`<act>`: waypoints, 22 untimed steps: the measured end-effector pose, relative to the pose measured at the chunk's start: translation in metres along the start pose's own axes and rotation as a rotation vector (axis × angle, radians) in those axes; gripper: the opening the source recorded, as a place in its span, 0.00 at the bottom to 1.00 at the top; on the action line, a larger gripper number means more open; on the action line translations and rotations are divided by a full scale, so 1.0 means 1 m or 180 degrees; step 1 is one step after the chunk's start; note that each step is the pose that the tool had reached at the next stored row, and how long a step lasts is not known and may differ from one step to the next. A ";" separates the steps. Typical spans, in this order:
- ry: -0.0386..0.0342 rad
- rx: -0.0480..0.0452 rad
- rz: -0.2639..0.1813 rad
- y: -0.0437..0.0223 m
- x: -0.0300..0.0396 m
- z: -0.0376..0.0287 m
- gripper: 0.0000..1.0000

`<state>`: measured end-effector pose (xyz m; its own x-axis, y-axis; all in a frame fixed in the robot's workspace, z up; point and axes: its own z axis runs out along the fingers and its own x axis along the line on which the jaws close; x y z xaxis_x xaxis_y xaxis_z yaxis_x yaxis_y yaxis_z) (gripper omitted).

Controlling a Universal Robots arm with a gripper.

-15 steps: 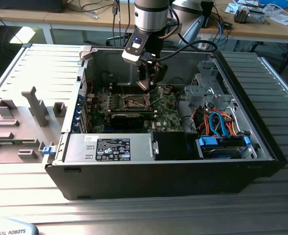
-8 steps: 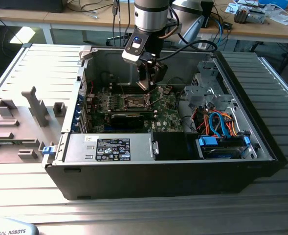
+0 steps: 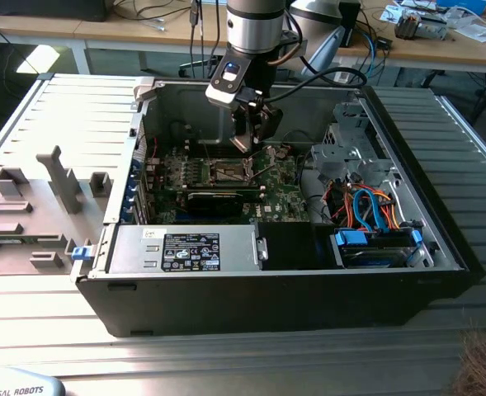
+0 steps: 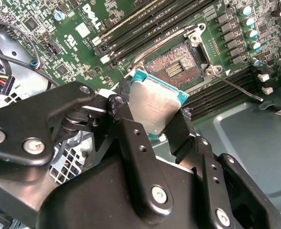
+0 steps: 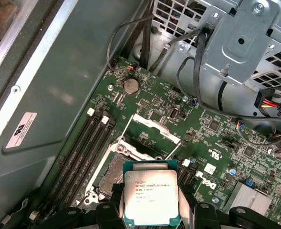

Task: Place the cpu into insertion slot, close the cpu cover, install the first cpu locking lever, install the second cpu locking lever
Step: 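Place the cpu into insertion slot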

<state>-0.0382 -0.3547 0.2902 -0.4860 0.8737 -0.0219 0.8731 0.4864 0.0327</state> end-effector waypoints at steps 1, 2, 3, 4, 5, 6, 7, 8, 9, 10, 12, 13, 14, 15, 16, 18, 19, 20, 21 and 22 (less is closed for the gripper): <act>-0.0001 0.0001 0.0001 0.0000 0.0000 0.0000 0.54; -0.0003 0.0002 0.0002 0.0000 0.0000 0.0000 0.54; -0.0005 0.0003 0.0003 0.0000 0.0000 0.0001 0.54; -0.0007 0.0004 0.0004 0.0000 0.0001 0.0001 0.54; -0.0011 0.0006 0.0005 0.0000 0.0000 0.0001 0.54; -0.0013 0.0007 0.0005 0.0000 0.0000 0.0000 0.54; -0.0017 0.0010 0.0006 0.0000 0.0000 0.0000 0.54; -0.0019 0.0011 0.0007 0.0000 0.0000 0.0001 0.54; -0.0021 0.0012 0.0007 0.0000 0.0000 0.0000 0.54; -0.0022 0.0012 0.0009 0.0000 0.0000 0.0000 0.54; -0.0023 0.0013 0.0011 0.0000 0.0000 0.0001 0.54; -0.0023 0.0013 0.0013 0.0000 0.0000 0.0001 0.54; -0.0024 0.0013 0.0014 0.0000 0.0000 0.0001 0.54; -0.0025 0.0014 0.0018 0.0000 0.0000 0.0001 0.54; -0.0025 0.0014 0.0020 0.0000 0.0000 0.0001 0.54; -0.0026 0.0015 0.0021 0.0000 0.0000 0.0001 0.54; -0.0028 0.0016 0.0022 0.0000 0.0000 0.0001 0.54; -0.0028 0.0016 0.0023 0.0000 0.0000 0.0001 0.54; -0.0028 0.0016 0.0031 0.0000 0.0000 0.0002 0.54; -0.0033 0.0019 0.0039 0.0000 0.0000 0.0005 0.54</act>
<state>-0.0382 -0.3547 0.2898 -0.4749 0.8794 -0.0318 0.8791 0.4758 0.0272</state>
